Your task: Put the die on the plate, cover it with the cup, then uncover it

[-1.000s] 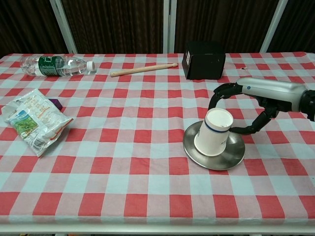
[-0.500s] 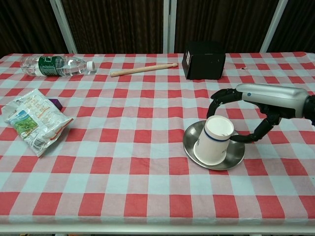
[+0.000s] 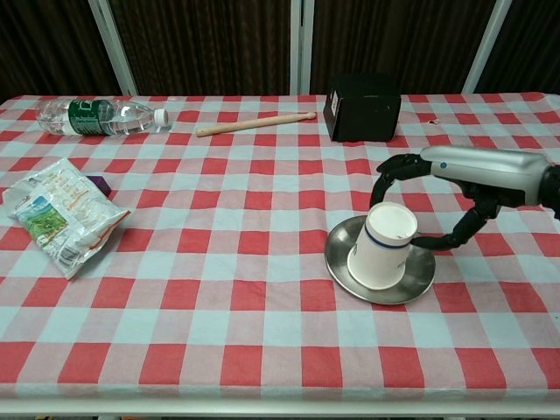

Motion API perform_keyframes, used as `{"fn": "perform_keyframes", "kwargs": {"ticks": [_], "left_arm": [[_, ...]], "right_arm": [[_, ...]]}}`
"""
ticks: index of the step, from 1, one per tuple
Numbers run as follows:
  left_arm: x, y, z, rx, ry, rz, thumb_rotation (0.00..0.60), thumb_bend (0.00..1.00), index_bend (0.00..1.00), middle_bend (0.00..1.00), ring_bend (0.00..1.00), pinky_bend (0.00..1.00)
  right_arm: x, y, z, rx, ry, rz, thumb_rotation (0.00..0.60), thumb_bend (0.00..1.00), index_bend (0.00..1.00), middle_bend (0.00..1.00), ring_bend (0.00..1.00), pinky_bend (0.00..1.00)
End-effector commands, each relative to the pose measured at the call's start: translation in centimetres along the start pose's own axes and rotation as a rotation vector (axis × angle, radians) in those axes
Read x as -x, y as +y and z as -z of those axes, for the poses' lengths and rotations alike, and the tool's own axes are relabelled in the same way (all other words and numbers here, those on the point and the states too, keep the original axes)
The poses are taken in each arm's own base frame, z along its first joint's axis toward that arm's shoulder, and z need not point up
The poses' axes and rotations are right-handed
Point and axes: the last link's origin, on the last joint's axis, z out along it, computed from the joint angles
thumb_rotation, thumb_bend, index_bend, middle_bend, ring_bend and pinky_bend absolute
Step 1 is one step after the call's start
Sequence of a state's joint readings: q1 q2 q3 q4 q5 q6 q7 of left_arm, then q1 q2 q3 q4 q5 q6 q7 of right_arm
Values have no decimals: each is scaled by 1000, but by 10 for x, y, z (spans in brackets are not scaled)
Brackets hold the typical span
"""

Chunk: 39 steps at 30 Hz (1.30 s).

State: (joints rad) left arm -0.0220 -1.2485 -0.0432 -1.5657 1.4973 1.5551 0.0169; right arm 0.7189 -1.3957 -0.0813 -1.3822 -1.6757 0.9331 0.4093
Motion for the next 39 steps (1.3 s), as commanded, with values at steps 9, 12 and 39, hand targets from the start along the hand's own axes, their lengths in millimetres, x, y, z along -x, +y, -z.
{"fn": "perform_keyframes", "kwargs": {"ticks": [9,12,39], "left_arm": [[0,0,-1,-1,2,2,600,0,271,306,263,209],[0,0,-1,1,0,1,600,0,271,306,264,209],[0,-1,0,-1,5,5,600,0,271,306,263,210]], "right_arm": [[-5,6,-5,31,41,-28,600,327,497,240,41,99],[1,-2,3,-14,-2,-22,600,327,497,243,41,99],[1,-1,4,2,-9,-6,600,327,498,243,41,90]]}}
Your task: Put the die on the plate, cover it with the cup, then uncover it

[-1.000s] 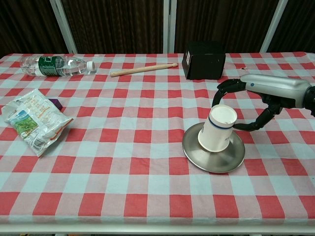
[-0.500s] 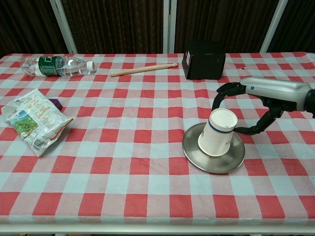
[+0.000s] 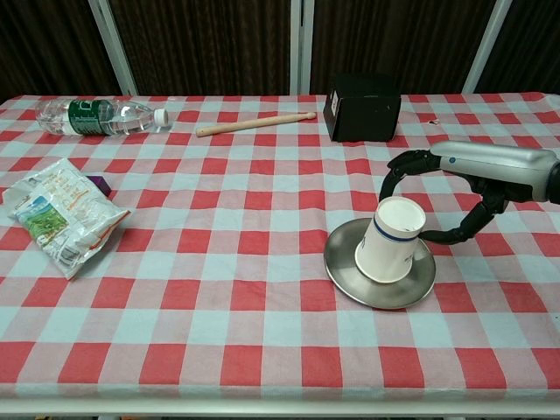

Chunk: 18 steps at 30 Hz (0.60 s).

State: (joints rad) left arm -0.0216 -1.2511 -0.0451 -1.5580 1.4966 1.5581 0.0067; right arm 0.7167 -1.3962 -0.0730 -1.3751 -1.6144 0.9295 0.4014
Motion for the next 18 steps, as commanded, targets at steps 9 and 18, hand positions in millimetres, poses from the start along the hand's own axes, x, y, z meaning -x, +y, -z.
{"fn": "perform_keyframes", "kwargs": {"ticks": [9,18], "left_arm": [[-1,1,-1,6,5,-1,600,0,271,306,263,209],[0,1,-1,5,1,-4,600,0,271,306,263,209]], "right_arm": [[-3,5,-4,11,33,13,600,327,497,244,41,82],[6,-11,5,-69,-25,54,600,327,497,249,40,82]]}}
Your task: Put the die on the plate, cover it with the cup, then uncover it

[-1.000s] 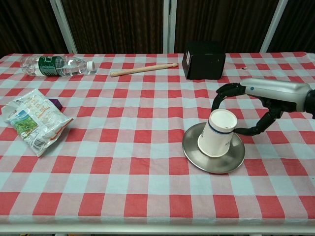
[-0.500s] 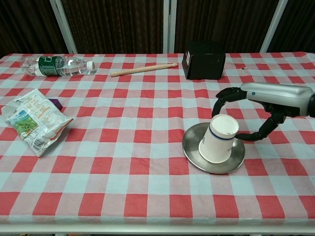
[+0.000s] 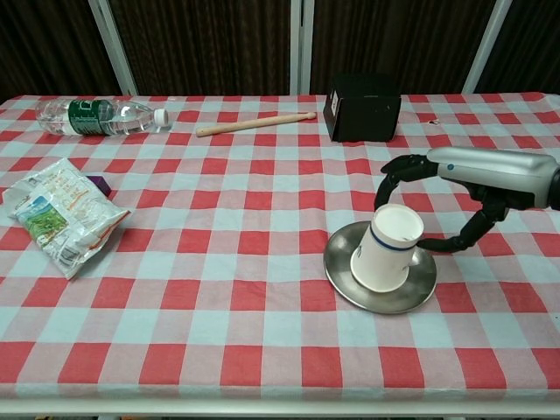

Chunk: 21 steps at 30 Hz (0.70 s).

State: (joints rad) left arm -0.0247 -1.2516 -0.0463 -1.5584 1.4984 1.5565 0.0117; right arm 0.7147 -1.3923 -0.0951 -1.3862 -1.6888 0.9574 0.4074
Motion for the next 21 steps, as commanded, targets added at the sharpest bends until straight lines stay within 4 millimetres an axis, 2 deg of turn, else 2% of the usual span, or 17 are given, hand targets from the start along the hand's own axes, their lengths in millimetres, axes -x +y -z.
{"fn": "perform_keyframes", "kwargs": {"ticks": [1,6,13,21], "left_arm": [[0,0,0,0,2,0,600,0,271,306,264,209],[-1,0,0,0,4,-1,600,0,271,306,264,210],[1,-1,0,-3,-1,0,600,0,271,306,263,209],[1,0,0,-1,1,2,600,0,271,306,263,209]], "right_arm": [[-2,2,-3,11,7,30,600,327,497,249,40,82],[-10,12,-13,59,58,28,600,327,497,245,41,82],[4,-9,2,-40,-27,42,600,327,497,249,40,81],[-13,15,-15,74,62,68,600,327,500,241,39,80]]}}
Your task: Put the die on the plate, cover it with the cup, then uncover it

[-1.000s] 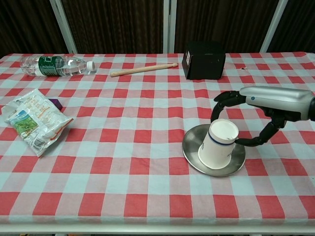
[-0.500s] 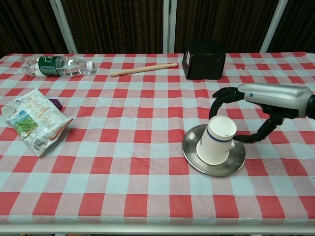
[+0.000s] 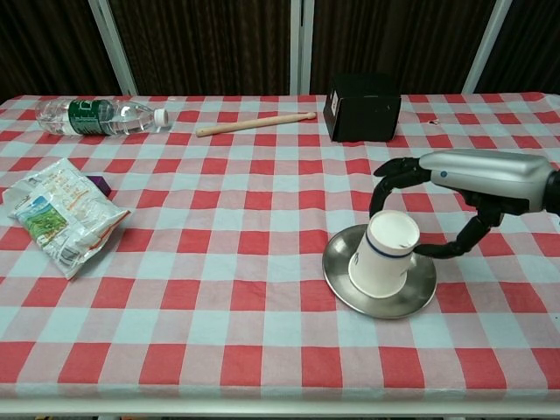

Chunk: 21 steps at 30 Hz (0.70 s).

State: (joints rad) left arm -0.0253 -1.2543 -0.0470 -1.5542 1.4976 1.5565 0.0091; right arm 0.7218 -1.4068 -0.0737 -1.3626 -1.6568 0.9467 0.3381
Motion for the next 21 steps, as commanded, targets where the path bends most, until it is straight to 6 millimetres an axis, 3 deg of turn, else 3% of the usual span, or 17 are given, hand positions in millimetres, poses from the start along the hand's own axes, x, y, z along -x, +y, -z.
{"fn": "perform_keyframes", "kwargs": {"ticks": [1,8,15,21], "left_arm": [[0,0,0,-3,0,1,600,0,271,306,264,209],[0,0,0,1,-3,-1,600,0,271,306,263,209],[-1,0,-1,0,1,-2,600,0,271,306,263,210],[-1,0,0,-2,1,-1,600,0,271,306,263,210]], "right_arm": [[-6,8,-8,46,37,3,600,327,500,240,39,80],[6,-12,5,-49,-37,-15,600,327,501,245,39,76],[-5,8,-8,42,51,32,600,327,501,244,38,69],[7,-7,4,-20,-8,3,600,327,500,244,38,69]]}}
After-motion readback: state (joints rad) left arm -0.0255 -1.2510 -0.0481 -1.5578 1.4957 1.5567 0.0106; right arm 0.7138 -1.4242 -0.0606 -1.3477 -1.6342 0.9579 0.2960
